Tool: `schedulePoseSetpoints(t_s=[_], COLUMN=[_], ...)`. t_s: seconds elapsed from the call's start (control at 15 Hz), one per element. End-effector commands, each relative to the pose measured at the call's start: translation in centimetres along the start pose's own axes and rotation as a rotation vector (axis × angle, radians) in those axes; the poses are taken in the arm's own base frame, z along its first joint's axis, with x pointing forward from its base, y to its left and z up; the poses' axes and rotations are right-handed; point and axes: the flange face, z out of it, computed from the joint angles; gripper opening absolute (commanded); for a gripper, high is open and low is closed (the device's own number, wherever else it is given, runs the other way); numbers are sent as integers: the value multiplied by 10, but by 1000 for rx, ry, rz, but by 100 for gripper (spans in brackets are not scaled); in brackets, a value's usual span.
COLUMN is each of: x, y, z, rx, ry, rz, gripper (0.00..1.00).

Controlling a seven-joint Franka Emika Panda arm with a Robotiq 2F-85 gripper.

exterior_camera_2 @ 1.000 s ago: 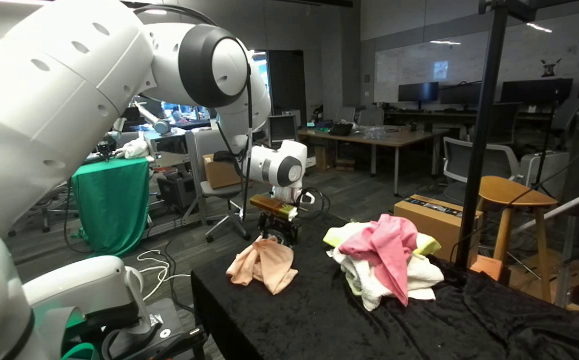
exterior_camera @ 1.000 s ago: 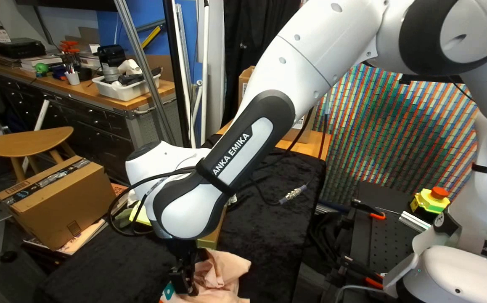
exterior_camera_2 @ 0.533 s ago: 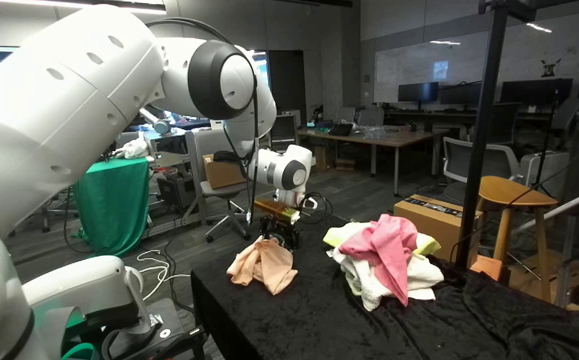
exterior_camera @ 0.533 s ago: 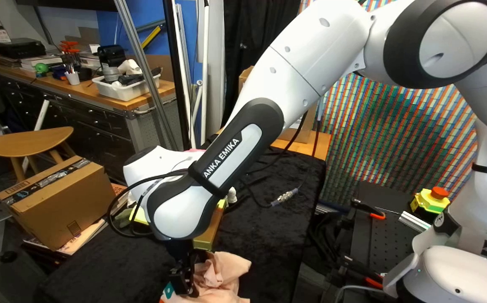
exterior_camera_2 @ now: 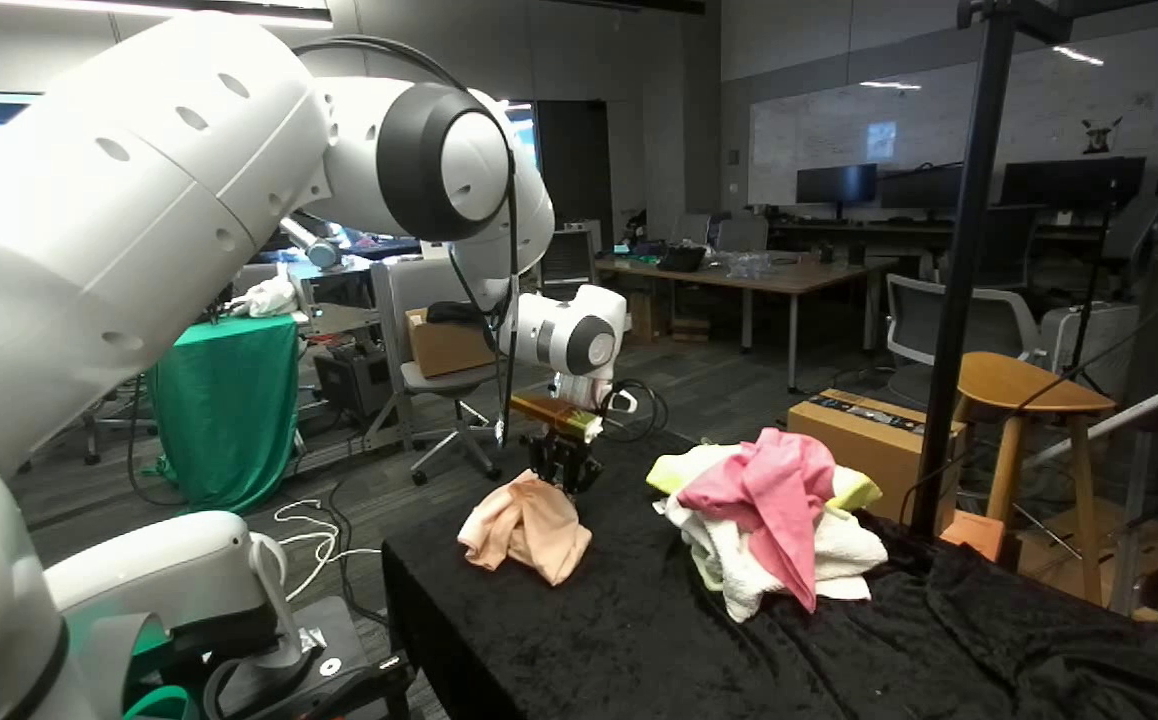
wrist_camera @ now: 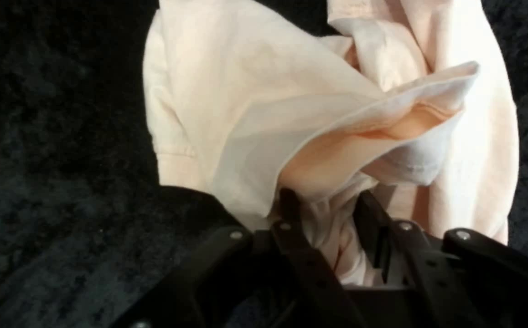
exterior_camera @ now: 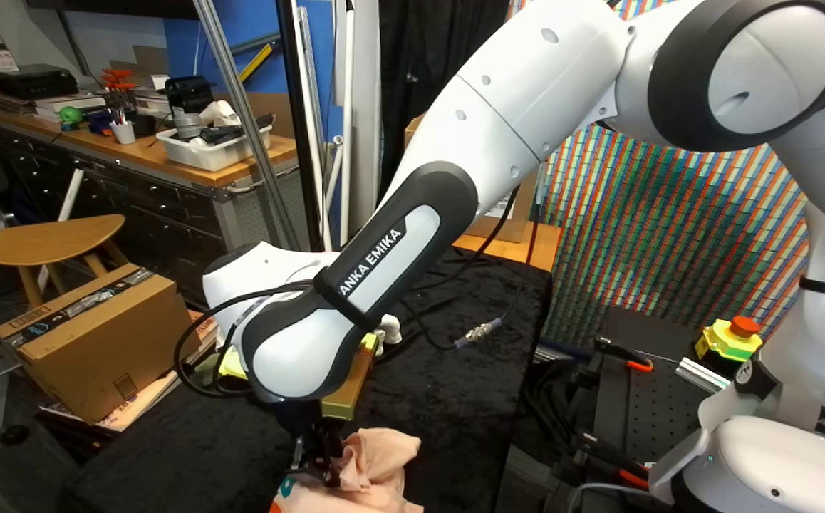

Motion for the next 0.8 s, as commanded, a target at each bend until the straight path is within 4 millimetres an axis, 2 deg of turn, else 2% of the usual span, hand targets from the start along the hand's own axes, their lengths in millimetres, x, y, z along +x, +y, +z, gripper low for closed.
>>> schedulePoseSetpoints(t_s=[0.0, 0.13, 0.33, 0.6, 0.73], x=[2, 0, -4, -13, -26], y=[0, 2, 9, 27, 40], z=[-8, -11, -21, -50, -67], rx=[40, 52, 74, 123, 153], ry=[-4, 6, 47, 214, 310], rz=[-24, -28, -15, 72, 137], gripper=[8, 3, 6, 5, 5])
